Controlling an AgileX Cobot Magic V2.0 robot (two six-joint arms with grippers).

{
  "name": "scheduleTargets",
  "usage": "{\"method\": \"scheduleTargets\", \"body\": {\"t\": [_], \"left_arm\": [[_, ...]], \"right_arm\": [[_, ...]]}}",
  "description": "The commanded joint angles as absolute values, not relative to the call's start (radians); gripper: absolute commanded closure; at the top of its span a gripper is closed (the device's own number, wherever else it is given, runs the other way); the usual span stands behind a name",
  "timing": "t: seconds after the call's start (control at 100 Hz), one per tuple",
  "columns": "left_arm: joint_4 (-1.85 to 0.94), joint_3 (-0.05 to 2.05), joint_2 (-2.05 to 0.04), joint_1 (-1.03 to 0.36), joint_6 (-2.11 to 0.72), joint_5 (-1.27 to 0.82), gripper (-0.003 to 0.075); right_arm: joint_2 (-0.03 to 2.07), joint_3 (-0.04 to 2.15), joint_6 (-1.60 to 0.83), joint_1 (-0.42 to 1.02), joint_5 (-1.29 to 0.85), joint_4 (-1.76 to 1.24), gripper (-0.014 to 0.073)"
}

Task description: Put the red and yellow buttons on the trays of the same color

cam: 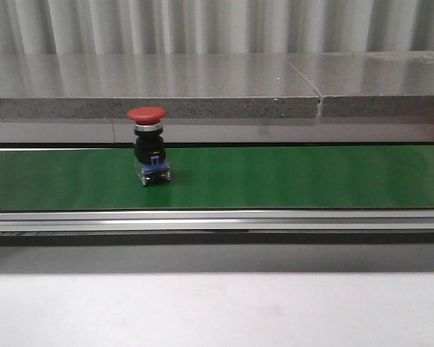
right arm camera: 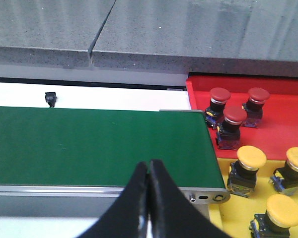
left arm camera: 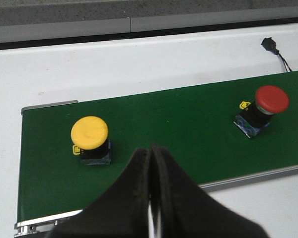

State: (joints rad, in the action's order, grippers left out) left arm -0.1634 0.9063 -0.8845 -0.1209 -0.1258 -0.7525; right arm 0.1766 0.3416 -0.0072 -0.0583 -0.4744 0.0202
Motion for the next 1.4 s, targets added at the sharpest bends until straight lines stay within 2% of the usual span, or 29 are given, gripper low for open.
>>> {"method": "scheduleTargets", "body": {"t": [0.0,0.26,0.49,1.15,1.39], "left_arm": [[-0.185,0.880,-0.800,-0.130,-0.125,-0.701,0.0741],[-0.187,0.734,-0.564,-0.130,-0.125,-0.726,0.0741],[-0.203,0.671,-0.445,-0.130,-0.125,-0.728,0.0741],[-0.205,0.663,-0.420,-0.130,-0.125,-0.744,0.0741],[-0.205,0.663,-0.420,-0.130,-0.125,-0.744,0.0741]], "right_arm": [[0.187,0.365,-0.014,-0.057,-0.401,0.018,0.0681],[0.187,0.365,-0.014,-0.057,-0.401,0.018,0.0681],[0.187,0.365,-0.014,-0.057,-0.401,0.018,0.0681],[0.189,0.373,-0.014,-0.057,-0.380,0.000,0.0681],[0.284,0.469,-0.014,-0.057,-0.407,-0.011,0.0681]]}}
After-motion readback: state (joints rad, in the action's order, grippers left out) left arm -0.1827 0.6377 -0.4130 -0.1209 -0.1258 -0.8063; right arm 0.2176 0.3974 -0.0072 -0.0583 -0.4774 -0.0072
